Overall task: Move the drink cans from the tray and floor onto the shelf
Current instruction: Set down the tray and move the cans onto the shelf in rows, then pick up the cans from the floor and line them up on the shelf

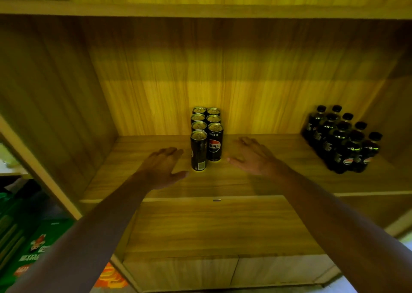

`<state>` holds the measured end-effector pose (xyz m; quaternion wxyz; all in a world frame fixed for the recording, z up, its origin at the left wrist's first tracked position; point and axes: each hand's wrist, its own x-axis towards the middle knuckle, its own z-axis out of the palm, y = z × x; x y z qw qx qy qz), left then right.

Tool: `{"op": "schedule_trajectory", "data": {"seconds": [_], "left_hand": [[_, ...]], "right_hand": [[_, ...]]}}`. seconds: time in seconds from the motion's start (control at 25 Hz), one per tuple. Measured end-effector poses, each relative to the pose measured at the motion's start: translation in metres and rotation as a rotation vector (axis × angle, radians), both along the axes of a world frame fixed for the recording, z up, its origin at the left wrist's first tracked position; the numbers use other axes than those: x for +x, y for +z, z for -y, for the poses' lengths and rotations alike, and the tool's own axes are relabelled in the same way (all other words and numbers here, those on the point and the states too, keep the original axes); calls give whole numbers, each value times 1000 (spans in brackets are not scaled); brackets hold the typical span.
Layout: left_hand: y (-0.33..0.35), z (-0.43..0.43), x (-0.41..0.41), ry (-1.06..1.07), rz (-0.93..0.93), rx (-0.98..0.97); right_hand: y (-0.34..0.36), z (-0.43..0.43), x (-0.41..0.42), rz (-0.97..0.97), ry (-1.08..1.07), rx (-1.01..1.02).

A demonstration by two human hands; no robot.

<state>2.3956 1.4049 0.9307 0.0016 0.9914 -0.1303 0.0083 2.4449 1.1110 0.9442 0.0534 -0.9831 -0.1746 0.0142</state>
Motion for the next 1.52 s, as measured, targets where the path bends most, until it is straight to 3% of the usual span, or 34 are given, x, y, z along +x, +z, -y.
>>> {"op": "schedule_trajectory", "data": {"seconds": [0.24, 0.48, 0.72, 1.04, 1.32, 1.52], "left_hand": [[-18, 6, -80, -91, -74, -91], [-48, -38, -149, -18, -120, -91], [-72, -138, -225, 259, -173, -143], [-140, -230, -362, 794, -261, -223], [-232, -223, -388, 813, -351, -320], [-334, -206, -393, 708, -465, -312]], "right_hand": [[-8, -15, -98, -12, -27, -103], [-27, -83, -161, 2, 194, -124], [-58, -211, -176, -10, 567, -65], [-140, -344, -219, -151, 896, -80], [-236, -362, -241, -217, 884, -157], [-341, -335, -266, -430, 724, -207]]}}
